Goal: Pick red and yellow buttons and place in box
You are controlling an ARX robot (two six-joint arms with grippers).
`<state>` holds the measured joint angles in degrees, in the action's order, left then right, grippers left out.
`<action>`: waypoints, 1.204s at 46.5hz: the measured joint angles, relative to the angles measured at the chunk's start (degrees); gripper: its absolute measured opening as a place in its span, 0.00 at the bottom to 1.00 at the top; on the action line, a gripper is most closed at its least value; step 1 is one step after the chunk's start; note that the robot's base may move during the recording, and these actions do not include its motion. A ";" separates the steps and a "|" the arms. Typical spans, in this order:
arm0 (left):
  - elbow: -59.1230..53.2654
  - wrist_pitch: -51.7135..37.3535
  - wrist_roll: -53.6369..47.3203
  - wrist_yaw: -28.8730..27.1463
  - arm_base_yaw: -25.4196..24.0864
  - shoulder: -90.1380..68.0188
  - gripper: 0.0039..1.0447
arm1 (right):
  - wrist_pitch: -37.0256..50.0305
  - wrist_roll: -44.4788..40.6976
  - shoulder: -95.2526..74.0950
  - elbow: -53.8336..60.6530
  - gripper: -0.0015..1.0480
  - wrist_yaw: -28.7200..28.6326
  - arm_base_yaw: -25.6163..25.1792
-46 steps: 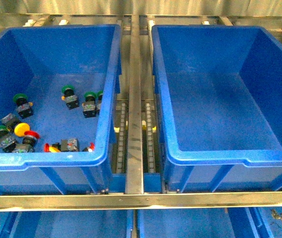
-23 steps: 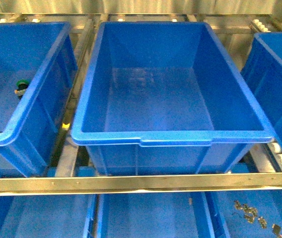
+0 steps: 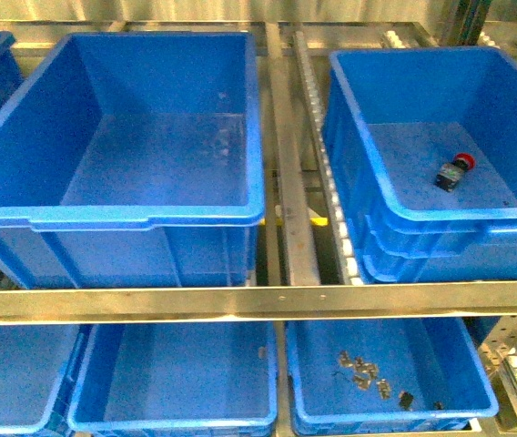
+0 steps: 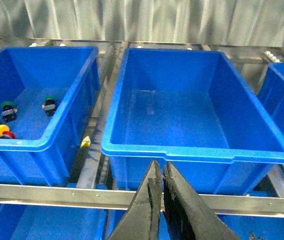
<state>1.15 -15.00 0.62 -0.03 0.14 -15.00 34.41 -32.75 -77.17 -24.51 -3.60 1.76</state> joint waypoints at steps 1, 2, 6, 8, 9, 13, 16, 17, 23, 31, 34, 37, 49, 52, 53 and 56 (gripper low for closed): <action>0.00 0.46 0.00 0.00 0.00 0.57 0.02 | 0.24 0.07 -0.26 -0.07 0.30 -0.02 0.26; 0.00 0.98 0.00 0.00 0.00 1.09 0.02 | 0.70 0.24 -0.63 -0.17 0.30 0.00 0.52; 0.00 2.71 0.00 0.11 0.00 2.82 0.02 | 1.66 0.50 -1.57 -0.87 0.30 0.00 1.38; 0.00 3.23 -0.02 0.13 -0.02 3.50 0.02 | 2.16 0.57 -1.86 -1.18 0.30 0.02 1.53; 0.00 3.50 -0.02 0.17 -0.02 3.78 0.02 | 2.25 0.66 -2.05 -1.36 0.30 0.04 1.55; 0.00 4.61 -0.04 0.26 -0.02 4.66 0.02 | 2.56 0.94 -3.15 -1.84 0.30 1.05 1.46; 0.00 11.47 -0.04 0.20 -0.02 9.77 0.02 | 2.75 1.33 -3.52 -2.16 0.30 0.61 1.86; 0.00 13.25 -0.04 0.20 -0.02 11.23 0.02 | 2.84 1.40 -3.63 -2.34 0.30 0.57 2.03; 0.00 15.04 -0.11 0.02 -0.11 13.99 0.02 | 3.30 2.12 -4.15 -2.97 0.30 0.42 2.47; 0.00 15.02 -0.11 0.02 -0.11 14.16 0.02 | 3.43 3.04 -5.18 -3.48 0.30 0.44 3.19; 0.00 15.02 -0.13 0.04 -0.11 14.16 0.02 | 3.43 3.30 -5.66 -4.15 0.30 0.61 3.21; 0.00 15.02 -0.11 0.04 -0.11 14.16 0.04 | 3.19 3.54 -6.01 -4.90 0.30 0.61 3.21; 0.00 15.02 -0.11 0.04 -0.11 14.16 0.45 | 1.05 4.61 -10.36 -10.40 0.30 0.57 4.57; 0.00 15.02 -0.11 0.04 -0.11 14.16 0.55 | 0.83 4.50 -12.55 -12.81 0.30 0.52 5.16; 0.00 15.02 -0.13 0.04 -0.11 14.16 0.59 | 0.79 4.44 -13.55 -13.94 0.30 0.50 5.40; 0.00 15.02 -0.13 0.04 -0.11 14.16 0.69 | 0.85 2.86 -17.18 -18.03 0.30 0.83 6.03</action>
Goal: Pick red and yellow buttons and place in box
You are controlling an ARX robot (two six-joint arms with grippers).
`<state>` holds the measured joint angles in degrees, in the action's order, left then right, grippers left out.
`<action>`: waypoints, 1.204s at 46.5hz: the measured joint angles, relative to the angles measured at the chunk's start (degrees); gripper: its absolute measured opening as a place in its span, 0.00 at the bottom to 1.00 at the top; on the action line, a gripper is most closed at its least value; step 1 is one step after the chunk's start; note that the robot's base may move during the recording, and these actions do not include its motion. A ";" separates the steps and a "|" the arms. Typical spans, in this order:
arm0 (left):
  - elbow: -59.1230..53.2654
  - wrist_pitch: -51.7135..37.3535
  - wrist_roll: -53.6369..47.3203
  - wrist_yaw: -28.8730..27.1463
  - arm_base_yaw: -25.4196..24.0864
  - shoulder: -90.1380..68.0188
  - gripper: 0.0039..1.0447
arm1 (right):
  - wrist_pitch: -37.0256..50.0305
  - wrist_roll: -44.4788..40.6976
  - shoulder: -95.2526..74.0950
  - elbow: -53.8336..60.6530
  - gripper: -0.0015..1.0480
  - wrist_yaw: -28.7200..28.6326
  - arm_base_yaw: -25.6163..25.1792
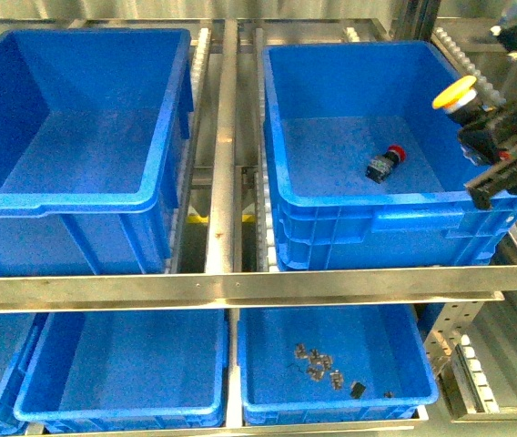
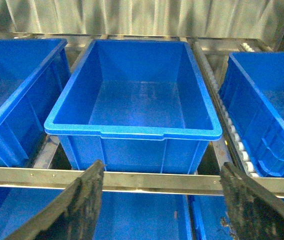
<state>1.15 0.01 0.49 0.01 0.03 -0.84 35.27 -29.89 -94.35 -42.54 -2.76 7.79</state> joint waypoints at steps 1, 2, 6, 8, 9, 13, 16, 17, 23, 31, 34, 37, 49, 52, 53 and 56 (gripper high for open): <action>0.00 0.00 0.00 0.00 0.00 0.00 0.72 | 0.00 -0.42 -1.31 -1.55 0.30 0.15 0.20; 0.00 0.00 0.00 0.00 0.00 0.00 0.74 | -0.02 -0.70 -2.69 -3.19 0.30 0.31 0.39; 0.00 0.00 0.00 0.00 0.00 0.00 0.88 | -0.76 -1.16 -7.74 -9.35 0.30 1.44 1.20; 0.00 0.00 -0.02 0.00 0.00 0.00 0.94 | -1.55 -1.22 -10.67 -13.09 0.30 1.73 1.64; 0.00 0.00 -0.04 -0.02 0.00 0.00 0.94 | -2.03 -1.22 -12.24 -15.04 0.30 1.95 1.86; 0.00 0.00 -0.07 0.00 0.00 0.00 0.92 | -4.31 -1.16 -17.75 -22.27 0.30 3.06 2.49; 0.00 0.00 -0.09 0.00 0.00 0.00 0.92 | -5.90 -1.20 -21.92 -27.82 0.30 3.78 2.75; 0.00 0.00 -0.07 0.00 0.00 0.00 0.92 | -6.62 -1.16 -23.67 -30.16 0.30 4.20 2.78; 0.00 0.02 -0.07 0.00 0.00 0.00 0.92 | -14.03 -0.96 -36.04 -48.28 0.30 7.04 2.80; 0.00 0.00 -0.09 0.00 0.00 0.00 0.92 | -26.95 -0.57 -52.72 -75.17 0.30 9.62 2.38; 0.00 0.00 -0.09 0.00 0.00 0.00 0.92 | -31.63 -0.55 -57.77 -83.87 0.30 10.03 2.21; 0.00 0.00 -0.07 0.00 0.00 0.00 0.92 | -34.53 -0.39 -61.81 -89.88 0.30 11.17 1.88; 0.00 0.00 -0.09 0.00 0.00 0.00 0.92 | -42.10 1.97 -72.11 -104.43 0.30 14.32 0.72; 0.00 0.02 -0.07 0.00 0.00 0.00 0.92 | -43.45 2.56 -73.77 -107.78 0.30 15.30 0.46; 0.00 0.00 -0.07 0.00 0.00 0.00 0.92 | -44.30 3.17 -74.62 -109.74 0.30 15.67 0.35; 0.00 0.00 -0.07 0.00 0.00 0.00 0.92 | -45.83 4.28 -76.04 -113.50 0.30 15.61 0.26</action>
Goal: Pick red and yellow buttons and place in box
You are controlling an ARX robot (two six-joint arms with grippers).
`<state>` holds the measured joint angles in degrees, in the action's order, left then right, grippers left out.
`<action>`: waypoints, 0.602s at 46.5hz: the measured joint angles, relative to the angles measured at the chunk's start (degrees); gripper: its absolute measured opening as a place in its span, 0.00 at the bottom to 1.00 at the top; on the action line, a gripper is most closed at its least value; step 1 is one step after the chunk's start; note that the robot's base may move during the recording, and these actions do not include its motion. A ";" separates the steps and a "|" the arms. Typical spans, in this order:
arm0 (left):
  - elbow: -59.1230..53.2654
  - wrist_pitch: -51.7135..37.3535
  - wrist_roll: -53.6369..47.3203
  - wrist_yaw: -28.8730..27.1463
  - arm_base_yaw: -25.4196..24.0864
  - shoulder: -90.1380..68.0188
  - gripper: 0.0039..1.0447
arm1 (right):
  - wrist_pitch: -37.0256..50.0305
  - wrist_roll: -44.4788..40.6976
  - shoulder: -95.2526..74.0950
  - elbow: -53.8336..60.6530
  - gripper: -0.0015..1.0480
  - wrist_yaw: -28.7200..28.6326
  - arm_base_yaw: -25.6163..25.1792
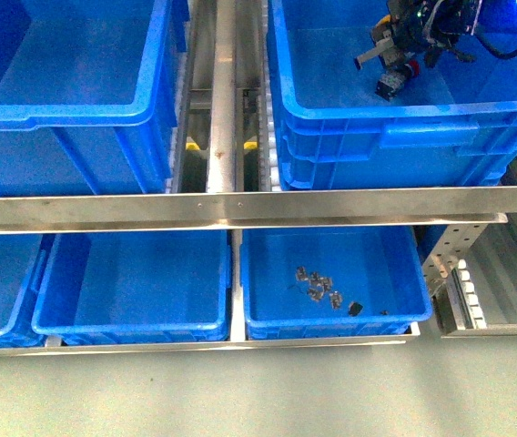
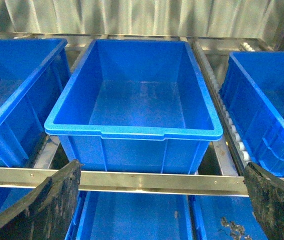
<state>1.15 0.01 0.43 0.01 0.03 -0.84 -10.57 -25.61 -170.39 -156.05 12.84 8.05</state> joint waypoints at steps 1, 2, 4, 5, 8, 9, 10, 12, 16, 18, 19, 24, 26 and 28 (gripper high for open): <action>0.00 0.00 -0.02 0.00 0.00 0.00 0.92 | -0.52 0.50 -0.48 -1.31 0.30 -0.20 0.00; 0.00 0.00 0.00 0.00 0.00 0.00 0.92 | -0.94 0.74 -0.70 -2.36 0.30 -0.35 0.02; 0.00 0.00 -0.02 0.00 0.00 0.00 0.92 | -1.29 0.87 -0.85 -3.17 0.31 -0.57 0.09; 0.00 0.00 -0.02 0.00 0.00 0.00 0.92 | -1.44 0.92 -0.96 -3.89 0.35 -0.70 0.13; 0.00 0.00 -0.02 0.00 0.00 0.00 0.92 | -1.42 1.51 -1.11 -5.49 0.45 -0.77 0.20; 0.00 0.00 -0.02 0.00 0.00 0.00 0.92 | -1.42 1.51 -1.11 -5.49 0.45 -0.77 0.20; 0.00 0.00 0.00 0.00 0.00 0.00 0.92 | -1.31 1.92 -1.11 -6.29 0.50 -0.63 0.20; 0.00 0.00 0.00 0.00 0.00 0.00 0.92 | -1.09 1.99 -1.11 -7.04 0.53 -0.63 0.20; 0.00 0.02 -0.02 0.00 0.00 0.00 0.92 | -1.05 2.29 -1.05 -8.70 0.65 -0.77 0.20; 0.00 0.02 -0.02 0.00 0.00 0.00 0.92 | -1.07 2.27 -0.98 -9.07 0.69 -0.94 0.17; 0.00 0.00 -0.02 0.00 0.00 0.00 0.92 | -1.16 2.27 -0.90 -9.35 0.73 -1.31 0.13; 0.00 0.00 -0.02 0.00 0.00 0.00 0.92 | -1.81 2.29 -0.68 -9.68 0.91 -2.08 -0.35; 0.00 0.00 -0.02 0.00 0.00 0.00 0.92 | -1.81 2.40 -0.68 -9.68 0.95 -2.08 -0.52; 0.00 0.00 -0.02 0.00 0.00 0.00 0.92 | -1.97 2.84 -0.68 -9.68 0.99 -2.67 -0.68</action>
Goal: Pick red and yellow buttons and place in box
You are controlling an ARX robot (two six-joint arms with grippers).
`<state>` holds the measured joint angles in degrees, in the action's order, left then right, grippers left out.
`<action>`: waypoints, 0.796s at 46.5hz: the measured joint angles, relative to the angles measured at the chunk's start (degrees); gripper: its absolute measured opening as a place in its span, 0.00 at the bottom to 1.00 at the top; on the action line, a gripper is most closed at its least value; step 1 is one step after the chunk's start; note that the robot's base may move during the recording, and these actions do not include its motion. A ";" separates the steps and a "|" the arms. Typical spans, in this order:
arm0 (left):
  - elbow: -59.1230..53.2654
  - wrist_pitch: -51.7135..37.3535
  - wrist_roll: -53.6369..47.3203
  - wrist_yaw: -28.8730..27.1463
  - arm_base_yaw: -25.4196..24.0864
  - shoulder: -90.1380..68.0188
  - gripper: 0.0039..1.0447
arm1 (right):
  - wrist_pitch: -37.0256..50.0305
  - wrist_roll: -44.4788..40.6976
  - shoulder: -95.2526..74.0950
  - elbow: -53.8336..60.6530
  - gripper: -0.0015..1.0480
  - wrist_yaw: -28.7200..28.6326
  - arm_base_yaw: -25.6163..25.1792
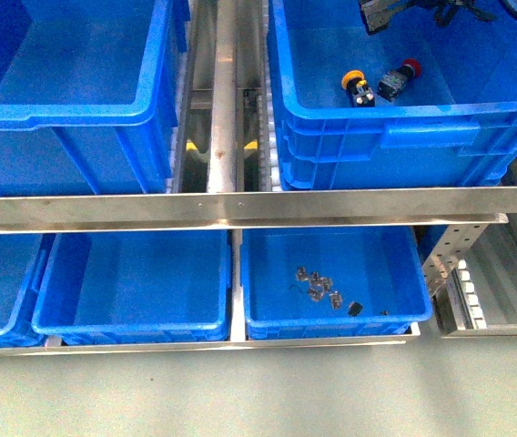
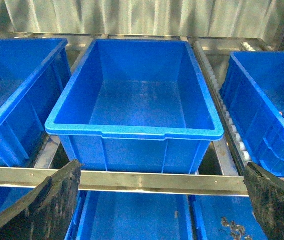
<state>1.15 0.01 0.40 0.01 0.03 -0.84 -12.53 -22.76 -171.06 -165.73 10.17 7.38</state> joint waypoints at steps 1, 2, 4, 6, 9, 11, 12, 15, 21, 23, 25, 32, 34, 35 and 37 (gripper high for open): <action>0.00 0.00 0.00 0.00 0.00 0.00 0.92 | -0.17 0.11 0.02 0.04 0.98 -0.74 -0.28; 0.00 0.00 0.02 -0.02 0.00 0.00 0.92 | 0.50 0.13 0.66 1.03 0.95 -1.44 -0.46; 0.00 0.00 0.02 0.00 0.00 0.00 0.92 | 3.89 0.02 3.30 5.79 0.92 -3.10 -0.72; 0.00 0.00 0.02 0.00 0.00 0.00 0.92 | 10.16 0.35 8.59 15.26 0.92 -5.55 -1.14; 0.00 0.02 0.00 0.00 0.00 0.00 0.92 | 18.73 0.94 16.66 29.00 0.93 -7.74 -1.53; 0.00 0.00 0.00 0.00 0.00 0.00 0.92 | 23.43 0.90 22.08 37.44 0.93 -9.16 -1.84; 0.00 0.00 0.02 0.00 0.00 0.00 0.92 | 26.27 1.01 25.97 43.21 0.93 -10.32 -2.03; 0.00 0.00 0.00 0.00 0.00 0.00 0.92 | 33.83 3.50 40.85 62.93 0.93 -13.33 -2.64; 0.00 0.00 -0.02 -0.02 0.00 0.00 0.92 | 38.84 9.14 68.15 99.41 0.93 -15.82 -3.63; 0.00 0.00 0.02 -0.07 0.00 0.00 0.92 | 38.86 10.58 71.78 105.85 0.93 -16.44 -3.89; 0.00 0.02 0.00 -0.02 0.00 0.00 0.92 | 38.07 13.99 78.97 117.22 0.93 -15.32 -4.46; 0.00 0.02 0.00 0.00 0.00 0.00 0.92 | 34.16 24.50 98.09 134.66 0.93 -11.06 -5.75; 0.00 0.00 0.00 0.00 0.00 0.00 0.92 | 34.16 25.90 100.02 135.21 0.93 -11.02 -5.95; 0.00 0.00 0.00 0.00 0.00 0.00 0.92 | 34.16 26.47 100.56 135.19 0.93 -10.82 -5.99; 0.00 0.00 0.00 0.00 0.00 0.00 0.92 | 34.21 27.45 101.02 135.12 0.93 -10.88 -5.97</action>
<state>1.15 0.01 0.40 0.01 0.03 -0.84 21.67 4.69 -70.04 -30.61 -0.71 1.41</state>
